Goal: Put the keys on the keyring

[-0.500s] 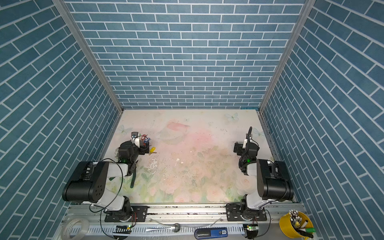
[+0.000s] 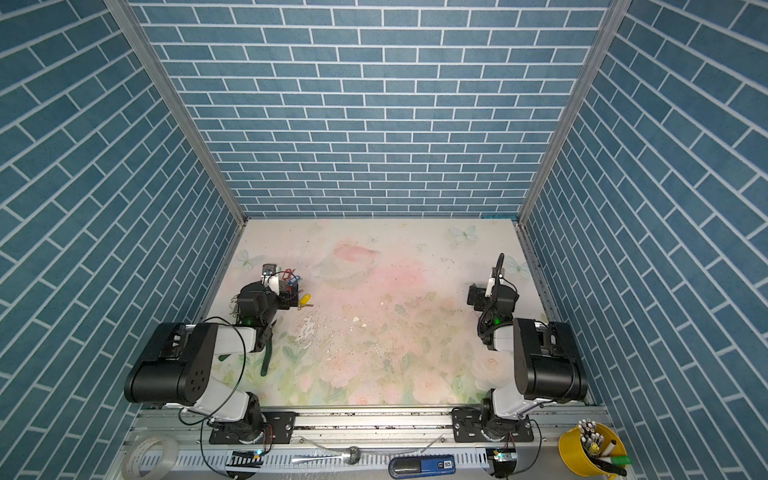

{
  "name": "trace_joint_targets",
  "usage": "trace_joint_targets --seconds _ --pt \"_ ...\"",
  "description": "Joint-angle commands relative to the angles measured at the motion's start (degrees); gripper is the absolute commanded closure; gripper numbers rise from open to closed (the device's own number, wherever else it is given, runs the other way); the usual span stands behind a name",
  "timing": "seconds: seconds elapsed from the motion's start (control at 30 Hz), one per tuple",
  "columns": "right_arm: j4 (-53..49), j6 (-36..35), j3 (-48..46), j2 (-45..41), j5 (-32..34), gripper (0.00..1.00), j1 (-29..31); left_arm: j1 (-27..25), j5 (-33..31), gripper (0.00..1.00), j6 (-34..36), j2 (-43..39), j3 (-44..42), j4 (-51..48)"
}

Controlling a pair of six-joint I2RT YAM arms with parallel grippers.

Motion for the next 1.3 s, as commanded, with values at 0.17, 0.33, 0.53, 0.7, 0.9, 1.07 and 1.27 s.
trace_joint_targets --seconds 0.17,0.33,0.53,0.7,0.9,1.07,1.27 --pt "0.43 0.1 1.98 0.1 -0.77 0.01 -0.12 0.31 0.23 0.0 0.18 0.19 0.86 0.04" --pt "0.5 0.12 1.85 0.06 -0.78 0.01 -0.19 0.31 0.33 0.0 0.21 0.19 0.82 0.04" --pt "0.55 -0.02 1.9 0.06 -0.73 0.01 -0.2 0.36 0.24 0.0 0.17 0.15 0.83 0.06" --pt "0.53 -0.01 1.92 0.07 -0.74 0.01 -0.22 0.31 -0.07 0.0 0.13 0.06 0.24 0.96" --pt "1.04 -0.32 1.53 -0.03 -1.3 0.01 -0.18 0.31 -0.39 0.0 0.0 -1.69 -4.66 8.99" --pt "4.52 -2.12 -1.0 -1.44 -5.67 0.01 -0.09 -0.72 -2.8 0.01 0.56 -10.04 -9.16 10.15" --pt "4.5 -2.69 -3.5 -6.51 -6.54 0.01 -0.08 -2.99 -5.96 0.0 0.05 -22.56 -8.36 -2.2"
